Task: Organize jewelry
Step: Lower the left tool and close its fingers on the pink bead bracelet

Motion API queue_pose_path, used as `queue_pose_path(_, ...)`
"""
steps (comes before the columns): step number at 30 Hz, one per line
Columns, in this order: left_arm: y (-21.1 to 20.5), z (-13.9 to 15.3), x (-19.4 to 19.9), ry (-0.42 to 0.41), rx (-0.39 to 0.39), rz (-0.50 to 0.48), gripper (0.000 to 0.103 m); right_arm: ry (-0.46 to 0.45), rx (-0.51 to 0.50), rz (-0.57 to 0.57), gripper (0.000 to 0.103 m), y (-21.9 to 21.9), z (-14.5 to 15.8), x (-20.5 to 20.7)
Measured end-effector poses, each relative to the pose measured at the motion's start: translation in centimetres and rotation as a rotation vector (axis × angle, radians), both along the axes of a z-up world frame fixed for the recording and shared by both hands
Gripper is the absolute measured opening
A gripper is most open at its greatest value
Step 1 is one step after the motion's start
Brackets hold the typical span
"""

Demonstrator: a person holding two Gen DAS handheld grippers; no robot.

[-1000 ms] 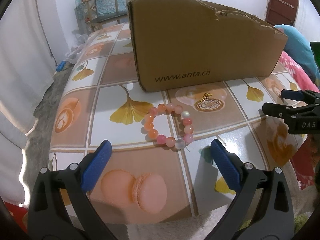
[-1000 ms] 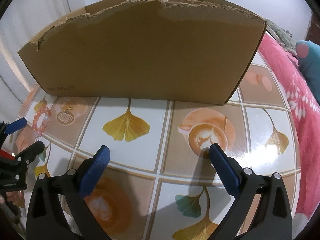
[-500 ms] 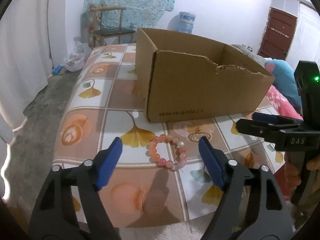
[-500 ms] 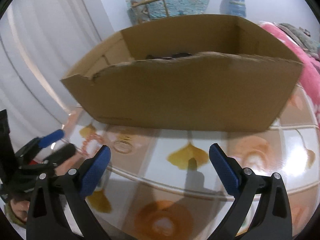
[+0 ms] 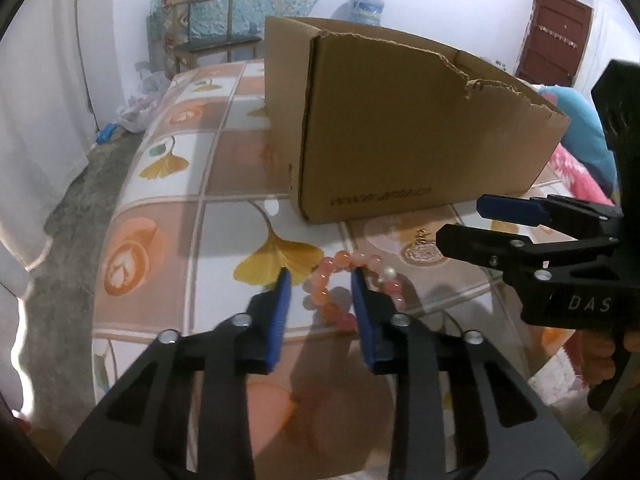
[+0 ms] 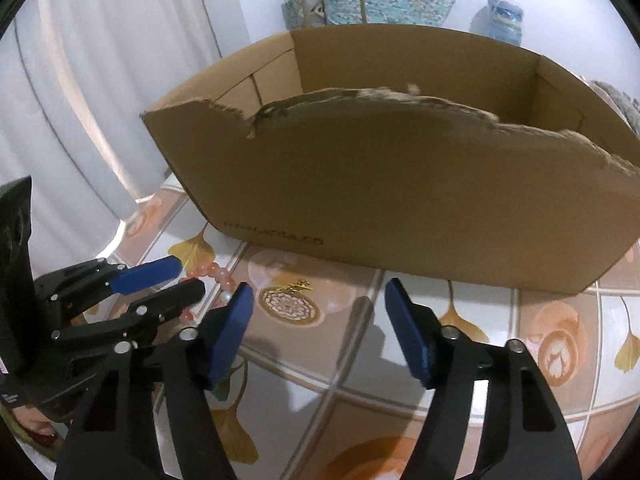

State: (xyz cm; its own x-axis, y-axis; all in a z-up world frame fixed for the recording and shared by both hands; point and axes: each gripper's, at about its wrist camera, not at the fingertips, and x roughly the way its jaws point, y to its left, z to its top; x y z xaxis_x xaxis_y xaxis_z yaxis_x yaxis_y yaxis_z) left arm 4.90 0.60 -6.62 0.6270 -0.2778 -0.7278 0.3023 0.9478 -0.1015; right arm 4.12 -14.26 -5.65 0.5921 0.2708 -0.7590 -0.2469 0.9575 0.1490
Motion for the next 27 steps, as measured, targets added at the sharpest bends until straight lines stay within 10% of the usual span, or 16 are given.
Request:
queue_pose_path(20, 0.7, 0.1, 1.0, 0.016, -0.015, -0.044, 0.017, 0.014, -0.100, 0.096, 0.006, 2.2, -0.5, 0.4)
queue_pose_path(27, 1.7, 0.3, 0.9, 0.068, -0.102, -0.063, 0.029, 0.059, -0.026, 0.076, 0.004, 0.8, 0.1, 0.8)
